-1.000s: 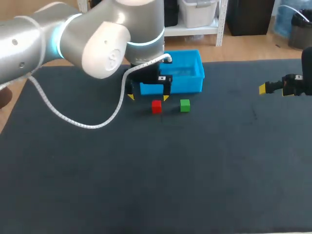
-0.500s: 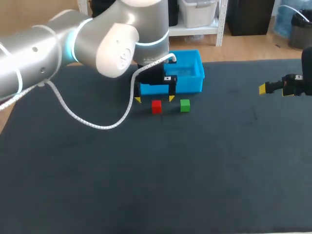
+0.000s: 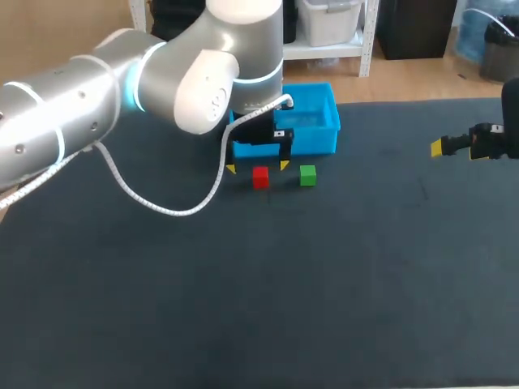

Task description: Use the left arm to pick the red cube and place it into the blue plastic box first, then use the right arm to grasp the green cube and put it into the same blue plastic box after the first action is fully finished.

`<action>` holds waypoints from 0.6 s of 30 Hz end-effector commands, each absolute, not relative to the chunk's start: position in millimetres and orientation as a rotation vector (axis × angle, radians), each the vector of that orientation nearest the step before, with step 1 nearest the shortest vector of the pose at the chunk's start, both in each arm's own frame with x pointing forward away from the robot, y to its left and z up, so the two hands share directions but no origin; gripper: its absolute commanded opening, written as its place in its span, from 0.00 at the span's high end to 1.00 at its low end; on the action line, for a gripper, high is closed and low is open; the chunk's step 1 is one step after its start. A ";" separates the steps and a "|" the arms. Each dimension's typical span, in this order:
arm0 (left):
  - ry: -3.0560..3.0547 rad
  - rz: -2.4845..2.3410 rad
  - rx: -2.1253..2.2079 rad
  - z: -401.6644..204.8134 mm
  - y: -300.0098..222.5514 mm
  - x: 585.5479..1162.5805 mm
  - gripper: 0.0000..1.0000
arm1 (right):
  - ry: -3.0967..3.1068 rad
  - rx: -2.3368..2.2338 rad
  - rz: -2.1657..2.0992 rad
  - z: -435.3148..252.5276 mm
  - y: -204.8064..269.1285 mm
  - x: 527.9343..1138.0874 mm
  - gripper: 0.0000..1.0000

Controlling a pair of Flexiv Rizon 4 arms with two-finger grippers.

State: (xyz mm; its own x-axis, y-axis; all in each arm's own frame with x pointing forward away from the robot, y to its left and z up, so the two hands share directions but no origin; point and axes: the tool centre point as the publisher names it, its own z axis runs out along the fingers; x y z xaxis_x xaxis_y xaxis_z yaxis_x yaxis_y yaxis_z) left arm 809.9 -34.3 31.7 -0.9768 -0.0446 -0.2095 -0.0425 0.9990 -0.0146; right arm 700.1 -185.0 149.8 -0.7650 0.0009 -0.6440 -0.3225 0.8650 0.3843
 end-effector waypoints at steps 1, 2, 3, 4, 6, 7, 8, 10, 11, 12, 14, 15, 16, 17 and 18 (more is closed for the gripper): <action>2.938 -0.019 -0.059 25.8 -39.0 820.2 0.00 | 2.373 -0.232 0.637 149.9 -185.2 700.2 0.00; 2.939 -0.019 -0.062 23.2 -39.2 821.5 0.00 | 2.373 -0.232 0.637 149.9 -185.2 700.2 0.00; 2.940 -0.019 -0.063 22.7 -39.3 821.7 0.00 | 2.373 -0.232 0.637 149.9 -185.2 700.2 0.00; 2.935 -0.025 -0.063 21.4 -39.6 821.9 0.00 | 2.373 -0.232 0.637 149.9 -185.2 700.2 0.00; 2.933 -0.025 -0.063 17.8 -40.4 822.2 0.00 | 2.373 -0.232 0.637 149.9 -185.2 700.2 0.00; 2.933 -0.023 -0.062 15.4 -40.9 822.2 0.00 | 2.373 -0.232 0.637 149.9 -185.2 700.2 0.00; 2.935 -0.017 -0.063 13.0 -41.1 822.4 0.00 | 2.373 -0.232 0.637 149.9 -185.2 700.2 0.00; 2.939 -0.018 -0.065 10.1 -41.0 822.8 0.00 | 2.373 -0.232 0.637 149.9 -185.2 700.2 0.00; 2.941 -0.017 -0.066 8.7 -41.1 822.9 0.00 | 2.373 -0.232 0.637 149.9 -185.2 700.2 0.00; 2.941 -0.016 -0.068 7.5 -41.1 823.0 0.00 | 2.373 -0.232 0.637 149.9 -185.2 700.2 0.00; 2.943 -0.017 -0.067 5.7 -41.4 822.5 0.00 | 2.373 -0.232 0.637 149.9 -185.2 700.2 0.00; 2.944 -0.016 -0.067 5.0 -41.6 822.4 0.00 | 2.373 -0.232 0.637 149.9 -185.2 700.2 0.00; 2.945 -0.015 -0.068 4.4 -41.6 822.5 0.00 | 2.373 -0.232 0.637 149.9 -185.2 700.2 0.00; 2.946 -0.013 -0.072 3.7 -41.5 822.7 0.00 | 2.373 -0.232 0.637 149.9 -185.2 700.2 0.00; 2.947 -0.012 -0.076 3.2 -41.2 823.0 0.00 | 2.373 -0.232 0.637 149.9 -185.2 700.2 0.00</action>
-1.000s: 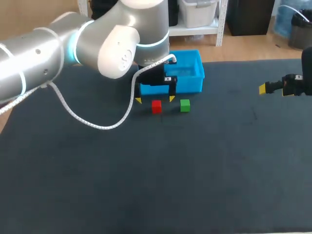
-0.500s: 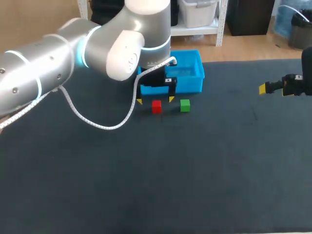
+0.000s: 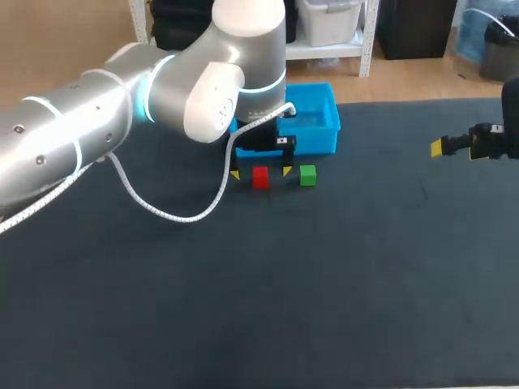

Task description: Use the left arm to pick the red cube and place it into the blue plastic box first, then use the right arm to grasp the green cube and put it into the same blue plastic box after the first action is fully finished.

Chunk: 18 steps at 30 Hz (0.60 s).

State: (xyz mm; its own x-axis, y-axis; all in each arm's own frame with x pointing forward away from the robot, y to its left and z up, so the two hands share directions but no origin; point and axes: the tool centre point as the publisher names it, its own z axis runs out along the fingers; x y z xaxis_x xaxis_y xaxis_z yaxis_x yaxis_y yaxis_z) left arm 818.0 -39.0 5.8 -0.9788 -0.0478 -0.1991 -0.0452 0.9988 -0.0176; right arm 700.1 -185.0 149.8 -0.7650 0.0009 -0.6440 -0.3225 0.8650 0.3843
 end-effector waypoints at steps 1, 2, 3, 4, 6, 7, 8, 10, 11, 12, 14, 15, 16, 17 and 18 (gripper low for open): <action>2.947 -0.009 -0.080 2.4 -40.5 823.7 0.00 | 2.373 -0.232 0.637 149.9 -185.2 700.2 0.00; 2.949 -0.009 -0.086 1.8 -40.0 824.3 0.00 | 2.373 -0.232 0.637 149.9 -185.2 700.2 0.00; 2.949 -0.008 -0.088 1.4 -39.5 824.9 0.00 | 2.373 -0.232 0.637 149.9 -185.2 700.2 0.00; 2.949 -0.007 -0.088 1.2 -39.4 825.1 0.00 | 2.373 -0.232 0.637 149.9 -185.2 700.2 0.00; 2.954 0.000 -0.093 0.0 -38.6 826.4 0.00 | 2.373 -0.232 0.637 149.9 -185.2 700.2 0.00; 2.954 0.000 -0.094 -0.2 -38.5 826.7 0.00 | 2.373 -0.232 0.637 149.9 -185.2 700.2 0.00; 2.954 0.005 -0.095 -0.3 -38.3 827.1 0.00 | 2.373 -0.232 0.637 149.9 -185.2 700.2 0.00; 2.952 0.005 -0.095 -0.3 -38.2 828.0 0.00 | 2.373 -0.232 0.637 149.9 -185.2 700.2 0.00; 2.951 0.005 -0.094 -0.2 -38.1 828.4 0.00 | 2.373 -0.232 0.637 149.9 -185.2 700.2 0.00; 2.947 0.008 -0.092 -0.2 -38.1 828.6 0.05 | 2.373 -0.232 0.637 149.9 -185.2 700.2 0.00; 2.947 0.007 -0.094 -0.6 -38.2 829.3 0.46 | 2.373 -0.232 0.637 149.9 -185.2 700.2 0.00; 2.946 0.005 -0.094 -0.9 -38.2 829.5 0.58 | 2.373 -0.232 0.637 149.9 -185.2 700.2 0.00; 2.946 0.001 -0.094 -1.2 -38.2 829.7 0.60 | 2.373 -0.232 0.637 149.9 -185.2 700.2 0.00; 2.946 -0.001 -0.094 -1.4 -38.3 829.7 0.63 | 2.373 -0.232 0.637 149.9 -185.2 700.2 0.00; 2.943 0.000 -0.093 -1.6 -38.3 829.8 0.67 | 2.373 -0.232 0.637 149.9 -185.2 700.2 0.00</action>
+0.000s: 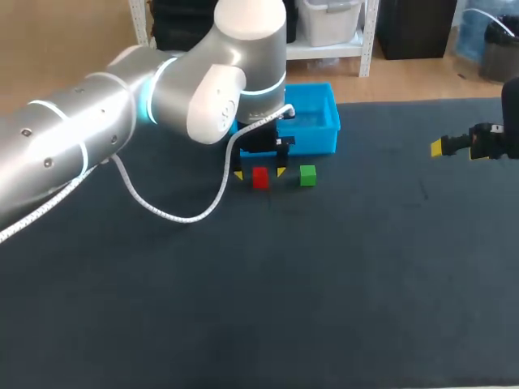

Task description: Use the left arm to pick the red cube and place it into the blue plastic box first, then use the right arm to grasp the green cube and put it into the same blue plastic box after the first action is fully finished.

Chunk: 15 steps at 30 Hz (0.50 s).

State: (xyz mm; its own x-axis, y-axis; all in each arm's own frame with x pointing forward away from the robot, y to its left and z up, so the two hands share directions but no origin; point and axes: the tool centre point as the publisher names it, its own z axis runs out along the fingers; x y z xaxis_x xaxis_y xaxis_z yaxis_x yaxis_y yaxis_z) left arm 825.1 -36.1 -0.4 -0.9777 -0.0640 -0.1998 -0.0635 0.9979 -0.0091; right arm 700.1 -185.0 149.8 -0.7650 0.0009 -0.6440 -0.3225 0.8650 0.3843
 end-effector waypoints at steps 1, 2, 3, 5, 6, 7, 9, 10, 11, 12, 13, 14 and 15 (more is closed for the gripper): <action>2.943 0.000 -0.093 -2.3 -38.2 829.9 0.71 | 2.373 -0.232 0.637 149.9 -185.2 700.2 0.00; 2.944 -0.001 -0.094 -3.2 -37.9 830.2 0.71 | 2.373 -0.232 0.637 149.9 -185.2 700.2 0.00; 2.944 0.001 -0.094 -3.8 -37.7 830.3 0.72 | 2.373 -0.232 0.637 149.9 -185.2 700.2 0.00; 2.944 0.003 -0.095 -5.5 -37.1 830.3 0.75 | 2.373 -0.232 0.637 149.9 -185.2 700.2 0.00; 2.945 0.005 -0.095 -6.3 -36.8 830.3 0.80 | 2.373 -0.232 0.637 149.9 -185.2 700.2 0.00; 2.946 0.006 -0.096 -6.9 -36.6 830.2 0.90 | 2.373 -0.232 0.637 149.9 -185.2 700.2 0.00; 2.948 0.007 -0.098 -8.1 -36.4 829.8 0.94 | 2.373 -0.232 0.637 149.9 -185.2 700.2 0.00; 2.949 0.007 -0.098 -8.3 -36.4 829.7 1.00 | 2.373 -0.232 0.637 149.9 -185.2 700.2 0.00; 2.949 0.005 -0.098 -8.5 -36.5 829.5 1.00 | 2.373 -0.232 0.637 149.9 -185.2 700.2 0.00; 2.949 0.004 -0.098 -8.6 -36.5 829.4 1.00 | 2.373 -0.232 0.637 149.9 -185.2 700.2 0.00; 2.949 0.002 -0.097 -8.6 -36.6 829.3 1.00 | 2.373 -0.232 0.637 149.9 -185.2 700.2 0.00; 2.948 0.001 -0.097 -8.3 -36.8 828.7 1.00 | 2.373 -0.232 0.637 149.9 -185.2 700.2 0.00; 2.947 0.000 -0.097 -7.5 -36.9 828.2 1.00 | 2.373 -0.232 0.637 149.9 -185.2 700.2 0.00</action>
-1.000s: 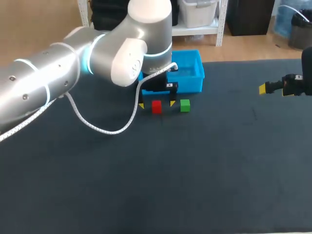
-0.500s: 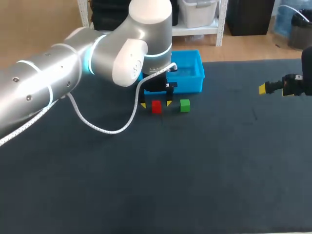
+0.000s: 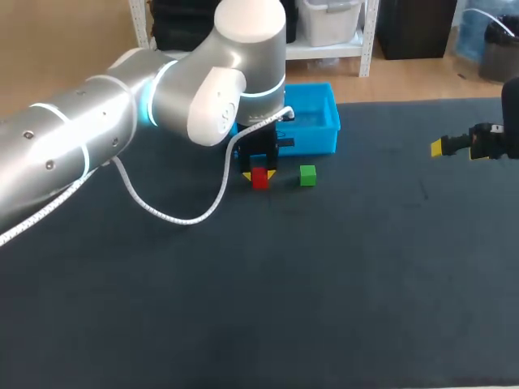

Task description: Use the left arm to pick the red cube and place it into the blue plastic box first, then use the right arm to grasp the green cube and put it into the same blue plastic box after the first action is fully finished.

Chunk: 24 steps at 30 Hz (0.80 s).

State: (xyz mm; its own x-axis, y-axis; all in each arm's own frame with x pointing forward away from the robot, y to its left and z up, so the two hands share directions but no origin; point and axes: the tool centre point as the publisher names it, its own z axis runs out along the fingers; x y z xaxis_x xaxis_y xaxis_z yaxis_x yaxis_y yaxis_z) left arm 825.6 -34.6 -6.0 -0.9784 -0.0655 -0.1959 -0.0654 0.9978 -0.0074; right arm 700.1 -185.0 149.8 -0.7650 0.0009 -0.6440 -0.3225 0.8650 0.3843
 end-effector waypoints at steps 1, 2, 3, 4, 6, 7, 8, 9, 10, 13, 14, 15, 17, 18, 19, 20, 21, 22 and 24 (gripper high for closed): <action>2.941 -0.003 -0.098 -6.0 -37.0 827.6 1.00 | 2.373 -0.232 0.637 149.9 -185.2 700.2 0.00; 2.939 -0.006 -0.097 -3.4 -37.1 826.9 1.00 | 2.373 -0.232 0.637 149.9 -185.2 700.2 0.00; 2.935 -0.008 -0.097 -1.3 -37.0 826.4 1.00 | 2.373 -0.232 0.637 149.9 -185.2 700.2 0.00; 2.931 -0.011 -0.098 1.7 -36.8 825.5 1.00 | 2.373 -0.232 0.637 149.9 -185.2 700.2 0.00; 2.922 -0.020 -0.092 8.7 -36.7 823.0 1.00 | 2.373 -0.232 0.637 149.9 -185.2 700.2 0.00; 2.920 -0.024 -0.091 12.5 -36.5 821.7 1.00 | 2.373 -0.232 0.637 149.9 -185.2 700.2 0.00; 2.913 -0.029 -0.086 17.0 -36.1 820.0 1.00 | 2.373 -0.232 0.637 149.9 -185.2 700.2 0.00; 2.908 -0.032 -0.082 21.7 -35.8 818.3 1.00 | 2.373 -0.232 0.637 149.9 -185.2 700.2 0.00; 2.907 -0.034 -0.081 25.7 -35.5 816.8 1.00 | 2.373 -0.232 0.637 149.9 -185.2 700.2 0.00; 2.892 -0.056 -0.064 41.1 -34.3 811.3 1.00 | 2.373 -0.232 0.637 149.9 -185.2 700.2 0.00; 2.891 -0.059 -0.062 45.9 -33.8 809.9 1.00 | 2.373 -0.232 0.637 149.9 -185.2 700.2 0.00; 2.888 -0.077 -0.062 51.0 -32.9 808.7 1.00 | 2.373 -0.232 0.637 149.9 -185.2 700.2 0.00; 2.871 -0.079 -0.056 59.8 -31.2 807.0 1.00 | 2.373 -0.232 0.637 149.9 -185.2 700.2 0.00; 2.861 -0.094 -0.049 66.9 -29.6 805.6 1.00 | 2.373 -0.232 0.637 149.9 -185.2 700.2 0.00; 2.856 -0.103 -0.045 71.3 -28.1 804.7 1.00 | 2.373 -0.232 0.637 149.9 -185.2 700.2 0.00; 2.846 -0.108 -0.042 77.0 -26.2 803.2 1.00 | 2.373 -0.232 0.637 149.9 -185.2 700.2 0.00; 2.838 -0.111 -0.038 83.7 -23.8 801.2 1.00 | 2.373 -0.232 0.637 149.9 -185.2 700.2 0.00; 2.838 -0.111 -0.038 83.7 -23.8 801.2 1.00 | 2.373 -0.232 0.637 149.9 -185.2 700.2 0.00; 2.820 -0.129 -0.033 93.2 -18.2 797.9 1.00 | 2.373 -0.232 0.637 149.9 -185.2 700.2 0.00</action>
